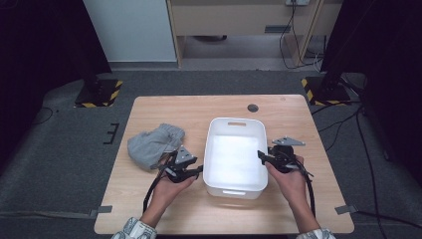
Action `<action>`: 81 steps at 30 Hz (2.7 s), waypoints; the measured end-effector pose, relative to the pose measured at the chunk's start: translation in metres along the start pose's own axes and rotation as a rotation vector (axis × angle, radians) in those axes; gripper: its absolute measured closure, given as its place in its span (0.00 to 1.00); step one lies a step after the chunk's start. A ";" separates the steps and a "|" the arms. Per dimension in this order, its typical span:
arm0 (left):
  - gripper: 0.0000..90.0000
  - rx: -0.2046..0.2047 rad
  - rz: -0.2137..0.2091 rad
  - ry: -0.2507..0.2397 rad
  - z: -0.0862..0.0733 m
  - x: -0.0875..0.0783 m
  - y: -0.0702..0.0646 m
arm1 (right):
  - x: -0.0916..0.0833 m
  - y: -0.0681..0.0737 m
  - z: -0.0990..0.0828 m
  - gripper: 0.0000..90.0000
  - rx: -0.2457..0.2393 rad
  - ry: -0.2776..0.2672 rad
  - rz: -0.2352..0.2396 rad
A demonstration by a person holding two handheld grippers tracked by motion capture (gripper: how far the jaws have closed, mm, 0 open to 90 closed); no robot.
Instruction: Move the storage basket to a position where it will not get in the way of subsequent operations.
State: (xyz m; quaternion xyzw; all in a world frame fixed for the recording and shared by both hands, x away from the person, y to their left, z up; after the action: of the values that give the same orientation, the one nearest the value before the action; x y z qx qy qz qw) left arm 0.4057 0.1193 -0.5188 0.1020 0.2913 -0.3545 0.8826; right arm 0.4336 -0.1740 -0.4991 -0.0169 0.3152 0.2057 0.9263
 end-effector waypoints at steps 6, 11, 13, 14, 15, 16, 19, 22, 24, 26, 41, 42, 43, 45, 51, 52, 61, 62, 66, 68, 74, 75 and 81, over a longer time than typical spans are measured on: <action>0.61 -0.018 0.016 -0.004 0.006 0.007 -0.004 | -0.001 -0.005 0.000 0.78 0.010 -0.012 -0.038; 0.61 -0.012 0.007 -0.013 0.013 0.014 -0.008 | -0.001 -0.014 -0.001 0.84 0.040 -0.018 -0.076; 0.61 -0.015 0.008 -0.019 0.016 0.018 -0.009 | -0.002 -0.017 -0.001 0.85 0.044 -0.019 -0.093; 0.61 -0.015 0.008 -0.019 0.018 0.020 -0.009 | -0.003 -0.019 -0.001 0.85 0.046 -0.019 -0.099; 0.60 -0.012 0.010 -0.022 0.019 0.022 -0.010 | -0.003 -0.020 -0.001 0.85 0.046 -0.019 -0.106; 0.58 -0.017 0.010 -0.025 0.019 0.023 -0.009 | -0.003 -0.022 -0.001 0.85 0.046 -0.017 -0.113; 0.54 -0.026 -0.001 -0.027 0.019 0.022 -0.008 | -0.005 -0.027 -0.001 0.86 0.046 -0.018 -0.118; 0.51 -0.025 -0.008 -0.024 0.017 0.015 -0.003 | -0.005 -0.029 -0.001 0.86 0.040 -0.019 -0.125; 0.49 -0.019 -0.003 -0.020 0.014 0.010 0.002 | -0.006 -0.032 -0.001 0.86 0.039 -0.016 -0.123; 0.47 -0.017 -0.001 -0.018 0.010 0.004 0.007 | -0.006 -0.035 -0.001 0.86 0.037 -0.018 -0.125; 0.21 -0.050 -0.017 -0.034 -0.016 -0.021 0.026 | -0.022 -0.072 -0.008 0.86 0.045 -0.018 -0.117; 0.21 -0.050 -0.019 -0.034 -0.016 -0.022 0.026 | -0.023 -0.075 -0.009 0.86 0.045 -0.018 -0.121; 0.20 -0.053 -0.018 -0.035 -0.017 -0.023 0.027 | -0.024 -0.078 -0.009 0.86 0.049 -0.020 -0.123; 0.19 -0.055 -0.013 -0.037 -0.019 -0.026 0.028 | -0.027 -0.083 -0.010 0.86 0.055 -0.020 -0.124; 0.18 -0.065 -0.005 -0.053 -0.026 -0.037 0.031 | -0.029 -0.099 -0.010 0.86 0.053 -0.018 -0.124; 0.18 -0.066 -0.005 -0.055 -0.027 -0.039 0.031 | -0.030 -0.101 -0.010 0.86 0.050 -0.015 -0.125; 0.17 -0.068 0.012 -0.057 -0.030 -0.039 0.040 | -0.052 -0.103 0.020 0.51 0.074 -0.095 -0.130; 0.17 -0.068 0.012 -0.056 -0.030 -0.039 0.040 | -0.055 -0.100 0.024 0.51 0.065 -0.110 -0.132; 0.15 -0.064 0.009 -0.046 -0.031 -0.037 0.040 | -0.056 -0.088 0.035 0.46 0.032 -0.116 -0.118; 0.14 -0.062 0.009 -0.040 -0.032 -0.035 0.040 | -0.054 -0.082 0.038 0.44 0.034 -0.116 -0.108; 0.14 -0.058 0.011 -0.039 -0.034 -0.035 0.040 | -0.045 -0.067 0.042 0.42 0.018 -0.101 -0.089; 0.14 -0.056 0.014 -0.037 -0.034 -0.035 0.040 | -0.043 -0.064 0.042 0.42 0.014 -0.092 -0.087; 0.14 -0.049 0.012 -0.028 -0.035 -0.034 0.039 | -0.036 -0.062 0.038 0.47 0.014 -0.080 -0.088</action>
State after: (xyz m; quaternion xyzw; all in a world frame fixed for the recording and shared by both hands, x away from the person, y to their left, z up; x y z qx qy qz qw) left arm 0.3977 0.1802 -0.5285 0.0772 0.2868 -0.3435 0.8910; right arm 0.4538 -0.2385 -0.4534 -0.0161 0.2781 0.1628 0.9465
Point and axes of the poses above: each handheld gripper's, and its own axes: x roughly forward along the jaws, z roughly out of its top, y roughly to its left, the point moved 5 cm from there along x, roughly forward along the jaws, and after that the axes turned 2 degrees about -y, right-handed, at the moved point
